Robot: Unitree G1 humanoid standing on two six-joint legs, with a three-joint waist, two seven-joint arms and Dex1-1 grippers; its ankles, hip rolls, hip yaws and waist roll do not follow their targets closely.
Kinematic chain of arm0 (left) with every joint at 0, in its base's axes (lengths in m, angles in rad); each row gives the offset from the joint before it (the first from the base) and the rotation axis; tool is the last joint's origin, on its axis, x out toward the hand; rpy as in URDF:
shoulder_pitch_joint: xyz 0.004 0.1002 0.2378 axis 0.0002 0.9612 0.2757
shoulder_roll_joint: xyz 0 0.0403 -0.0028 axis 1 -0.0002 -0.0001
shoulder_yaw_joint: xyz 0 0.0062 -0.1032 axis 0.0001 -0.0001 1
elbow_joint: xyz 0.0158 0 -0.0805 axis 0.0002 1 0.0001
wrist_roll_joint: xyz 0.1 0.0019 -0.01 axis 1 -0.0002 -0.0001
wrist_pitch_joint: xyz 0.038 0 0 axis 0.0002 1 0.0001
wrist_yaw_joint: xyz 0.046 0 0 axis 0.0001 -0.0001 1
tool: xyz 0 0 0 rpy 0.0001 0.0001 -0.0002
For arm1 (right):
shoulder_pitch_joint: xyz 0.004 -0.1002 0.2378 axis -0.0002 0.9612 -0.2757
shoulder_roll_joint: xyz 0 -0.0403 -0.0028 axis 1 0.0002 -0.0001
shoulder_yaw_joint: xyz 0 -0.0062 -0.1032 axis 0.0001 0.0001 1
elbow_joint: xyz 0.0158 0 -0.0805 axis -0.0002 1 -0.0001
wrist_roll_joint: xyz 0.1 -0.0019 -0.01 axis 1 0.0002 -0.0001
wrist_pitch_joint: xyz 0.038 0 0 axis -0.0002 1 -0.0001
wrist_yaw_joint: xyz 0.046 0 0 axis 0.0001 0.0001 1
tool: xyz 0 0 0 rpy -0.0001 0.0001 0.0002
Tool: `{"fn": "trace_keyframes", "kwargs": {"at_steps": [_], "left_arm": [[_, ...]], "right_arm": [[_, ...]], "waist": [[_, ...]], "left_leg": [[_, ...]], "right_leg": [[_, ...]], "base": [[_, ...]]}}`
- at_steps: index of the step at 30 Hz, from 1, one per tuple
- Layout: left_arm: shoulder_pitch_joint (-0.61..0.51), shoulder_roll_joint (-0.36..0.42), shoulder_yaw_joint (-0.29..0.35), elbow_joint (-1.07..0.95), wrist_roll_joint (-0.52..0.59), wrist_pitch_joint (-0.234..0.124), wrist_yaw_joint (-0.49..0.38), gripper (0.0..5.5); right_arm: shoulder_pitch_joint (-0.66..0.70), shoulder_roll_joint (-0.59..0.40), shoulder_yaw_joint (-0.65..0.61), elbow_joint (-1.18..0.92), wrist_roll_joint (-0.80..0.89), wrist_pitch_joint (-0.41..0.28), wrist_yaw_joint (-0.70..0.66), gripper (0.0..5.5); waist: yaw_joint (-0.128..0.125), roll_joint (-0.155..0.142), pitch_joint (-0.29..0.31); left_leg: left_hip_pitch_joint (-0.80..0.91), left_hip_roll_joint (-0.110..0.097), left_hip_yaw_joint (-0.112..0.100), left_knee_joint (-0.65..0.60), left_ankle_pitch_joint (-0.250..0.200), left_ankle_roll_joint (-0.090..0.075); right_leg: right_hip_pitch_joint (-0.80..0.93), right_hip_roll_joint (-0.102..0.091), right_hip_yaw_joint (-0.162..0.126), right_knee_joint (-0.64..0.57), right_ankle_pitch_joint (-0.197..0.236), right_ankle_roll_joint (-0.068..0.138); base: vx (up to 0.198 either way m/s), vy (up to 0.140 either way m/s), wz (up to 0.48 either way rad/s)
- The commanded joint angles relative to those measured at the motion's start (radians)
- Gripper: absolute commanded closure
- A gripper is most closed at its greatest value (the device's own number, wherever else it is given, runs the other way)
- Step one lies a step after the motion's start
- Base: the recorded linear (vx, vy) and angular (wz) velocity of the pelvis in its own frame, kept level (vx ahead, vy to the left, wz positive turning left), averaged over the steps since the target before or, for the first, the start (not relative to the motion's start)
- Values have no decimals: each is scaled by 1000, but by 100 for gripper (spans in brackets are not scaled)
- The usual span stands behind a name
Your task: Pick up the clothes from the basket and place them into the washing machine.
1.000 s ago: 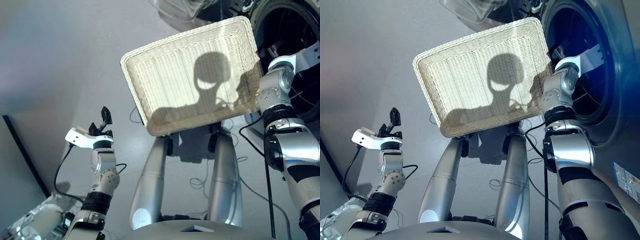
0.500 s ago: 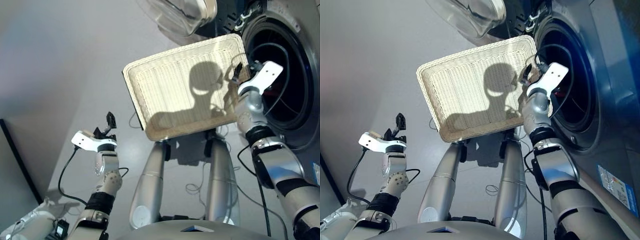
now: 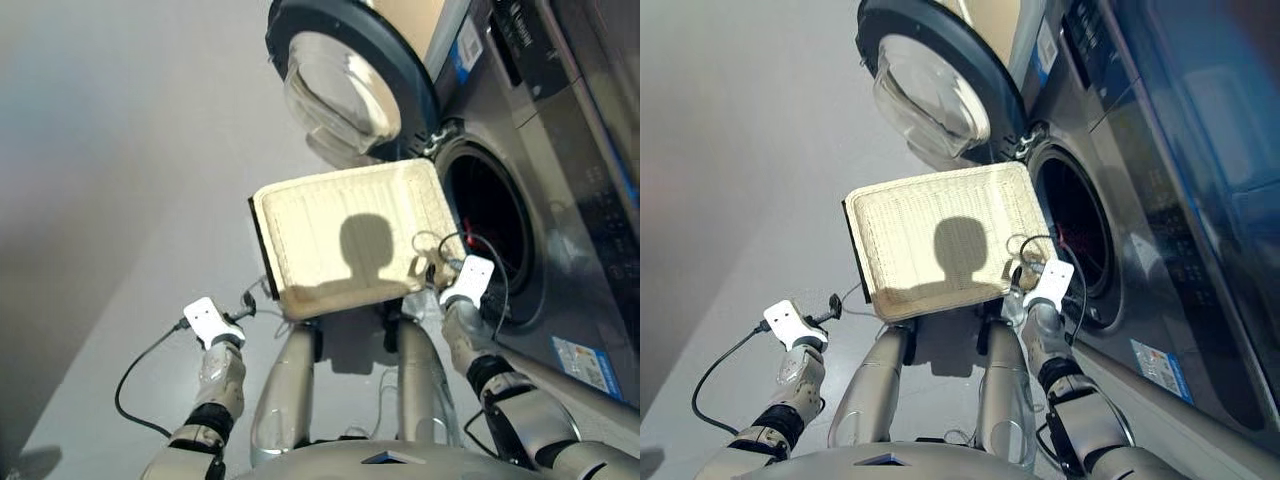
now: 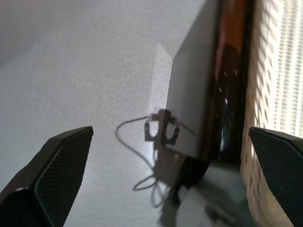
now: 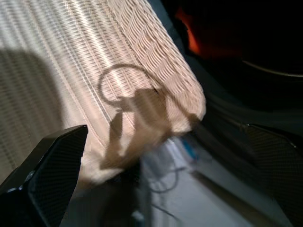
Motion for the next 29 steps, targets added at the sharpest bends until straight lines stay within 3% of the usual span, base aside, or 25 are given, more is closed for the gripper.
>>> {"fn": "trace_keyframes", "kwargs": {"at_steps": [1, 6, 13, 19, 29], "left_arm": [[26, 19, 2, 54, 155, -6, 29, 0], [57, 12, 1, 102, 241, -1, 26, 0], [99, -16, 21, 153, 246, 27, -29, 0], [118, -39, 21, 176, 243, 43, -50, 0], [137, -47, 6, 197, 280, 57, -68, 0]], "right_arm": [[61, -11, 18, -5, -107, 1, 12, 0], [157, 5, -6, 61, -124, 25, 47, 0], [218, 22, -22, 141, -143, 53, 107, 0], [227, 33, -39, 183, -153, 67, 105, 0], [249, 46, -28, 181, -154, 72, 119, 0]], "waist": [[-7, -2, -67], [-10, -8, -128], [-14, -14, -203], [-9, -19, -240], [-4, -21, -262]], "left_leg": [[39, -6, 53, -77, 91, -16], [171, -7, 57, -181, 108, -20], [293, -13, 76, -269, 128, -23], [341, -13, 86, -254, 106, -15], [408, -4, 79, -245, 76, -9]], "right_leg": [[86, 18, -42, -125, 123, 48], [220, 26, -50, -214, 128, 59], [367, 37, -48, -307, 135, 72], [418, 40, -36, -310, 132, 71], [494, 43, -43, -320, 104, 65]], "base": [[71, 34, -93], [54, 24, -67], [65, 14, -42], [61, -3, -4], [39, -10, -7]]}}
